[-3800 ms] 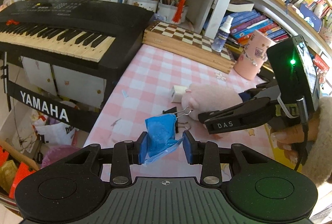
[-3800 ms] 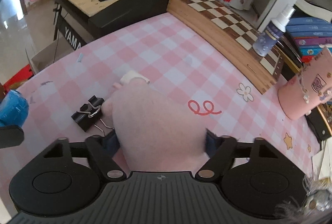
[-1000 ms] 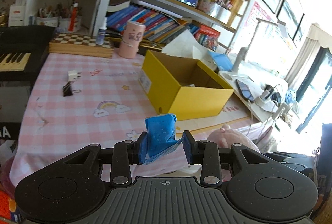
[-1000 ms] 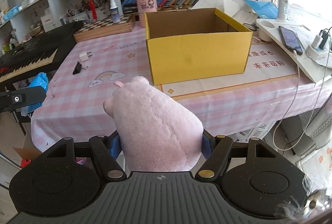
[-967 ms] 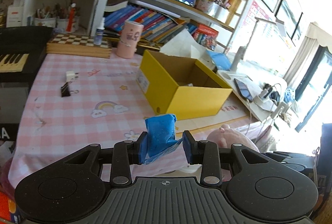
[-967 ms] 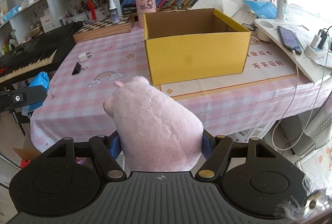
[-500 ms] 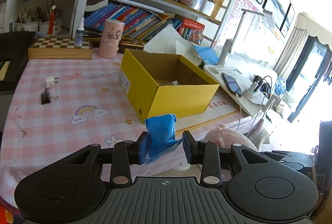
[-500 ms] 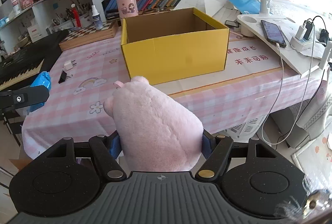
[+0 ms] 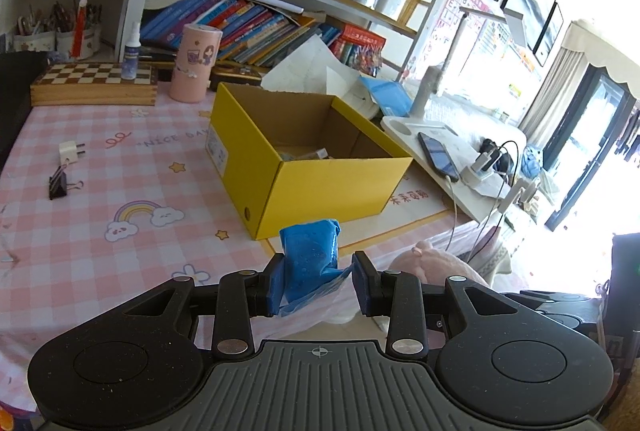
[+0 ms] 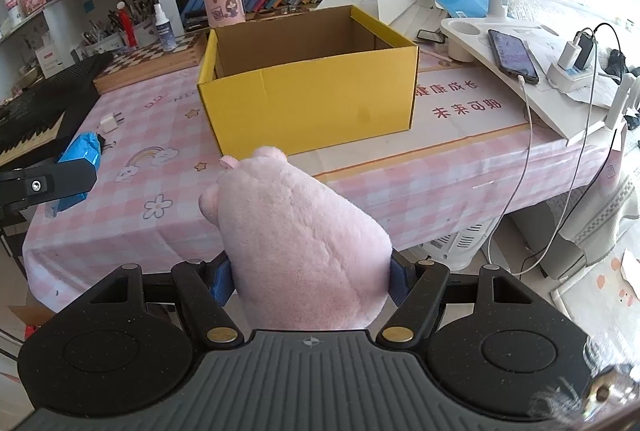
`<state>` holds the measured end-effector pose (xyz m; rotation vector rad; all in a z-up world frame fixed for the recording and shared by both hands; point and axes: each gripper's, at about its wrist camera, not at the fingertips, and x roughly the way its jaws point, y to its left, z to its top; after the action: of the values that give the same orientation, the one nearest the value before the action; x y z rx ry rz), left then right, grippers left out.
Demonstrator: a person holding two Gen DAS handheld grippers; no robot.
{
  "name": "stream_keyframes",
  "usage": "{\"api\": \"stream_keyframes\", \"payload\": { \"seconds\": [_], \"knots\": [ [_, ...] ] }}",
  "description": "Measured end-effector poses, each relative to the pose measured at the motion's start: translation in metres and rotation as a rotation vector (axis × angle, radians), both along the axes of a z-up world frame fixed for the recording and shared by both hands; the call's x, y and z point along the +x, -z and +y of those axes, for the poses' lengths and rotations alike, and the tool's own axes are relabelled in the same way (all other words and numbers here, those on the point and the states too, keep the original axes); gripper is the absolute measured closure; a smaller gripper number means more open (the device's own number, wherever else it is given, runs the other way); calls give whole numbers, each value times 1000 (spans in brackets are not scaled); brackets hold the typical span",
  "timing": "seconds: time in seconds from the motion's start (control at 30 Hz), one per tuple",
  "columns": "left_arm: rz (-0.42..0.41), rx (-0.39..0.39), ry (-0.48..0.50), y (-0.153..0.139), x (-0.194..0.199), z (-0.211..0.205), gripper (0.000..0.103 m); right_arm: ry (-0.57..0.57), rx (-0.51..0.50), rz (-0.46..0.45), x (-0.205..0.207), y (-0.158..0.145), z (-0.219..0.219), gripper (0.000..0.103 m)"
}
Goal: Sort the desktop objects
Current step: 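Lower the blue bag into the yellow box with the left tool while the right tool holds the pig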
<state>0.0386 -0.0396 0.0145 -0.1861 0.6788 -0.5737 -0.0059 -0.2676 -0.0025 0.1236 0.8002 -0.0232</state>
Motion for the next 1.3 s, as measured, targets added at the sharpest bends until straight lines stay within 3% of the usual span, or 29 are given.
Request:
{"api": "stream_keyframes", "payload": {
  "seconds": [0.83, 1.3],
  "knots": [
    [-24, 5, 11, -8, 73, -60, 68, -16, 1, 16, 73, -1, -52, 35],
    [-91, 47, -59, -20, 124, -102, 68, -59, 5, -89, 132, -33, -98, 35]
  ]
}}
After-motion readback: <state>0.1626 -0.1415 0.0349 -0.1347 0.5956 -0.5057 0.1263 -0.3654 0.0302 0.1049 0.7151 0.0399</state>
